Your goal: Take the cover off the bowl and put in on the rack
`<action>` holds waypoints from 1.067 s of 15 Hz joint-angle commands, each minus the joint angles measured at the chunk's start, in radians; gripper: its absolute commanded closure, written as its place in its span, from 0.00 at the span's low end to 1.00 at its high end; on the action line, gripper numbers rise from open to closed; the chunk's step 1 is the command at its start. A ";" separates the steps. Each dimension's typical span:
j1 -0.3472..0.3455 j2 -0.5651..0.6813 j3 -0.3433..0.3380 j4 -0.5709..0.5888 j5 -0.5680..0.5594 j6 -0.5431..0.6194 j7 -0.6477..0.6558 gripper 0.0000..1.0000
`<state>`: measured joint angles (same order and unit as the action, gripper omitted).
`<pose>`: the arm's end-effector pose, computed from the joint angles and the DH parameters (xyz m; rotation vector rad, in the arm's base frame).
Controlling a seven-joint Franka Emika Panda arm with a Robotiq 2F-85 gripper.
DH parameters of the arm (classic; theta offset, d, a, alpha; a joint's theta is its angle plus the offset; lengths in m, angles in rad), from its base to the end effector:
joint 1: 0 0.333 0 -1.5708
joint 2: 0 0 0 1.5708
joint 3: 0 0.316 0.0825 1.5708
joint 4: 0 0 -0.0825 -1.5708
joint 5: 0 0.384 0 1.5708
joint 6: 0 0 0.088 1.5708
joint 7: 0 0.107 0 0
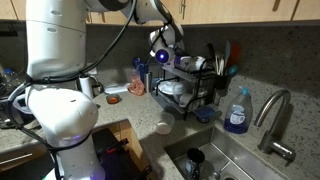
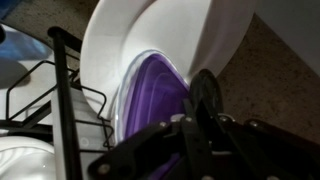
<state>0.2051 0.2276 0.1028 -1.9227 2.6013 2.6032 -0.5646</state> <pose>0.5978 0.1758 0.3916 -1.1817 1.1877 -0.3132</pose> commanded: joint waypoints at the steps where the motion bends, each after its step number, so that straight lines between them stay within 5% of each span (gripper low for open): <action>1: 0.016 0.004 -0.023 0.025 -0.004 0.045 0.005 0.92; 2: 0.017 0.004 -0.024 0.024 -0.004 0.052 0.007 0.70; 9: 0.032 -0.041 -0.038 -0.008 -0.004 0.056 0.015 0.17; 13: 0.046 -0.117 -0.014 -0.074 -0.004 0.079 0.029 0.11; 16: 0.090 -0.171 -0.014 -0.127 0.000 0.117 0.041 0.17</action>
<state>0.2614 0.1458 0.0822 -1.9680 2.6014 2.6797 -0.5595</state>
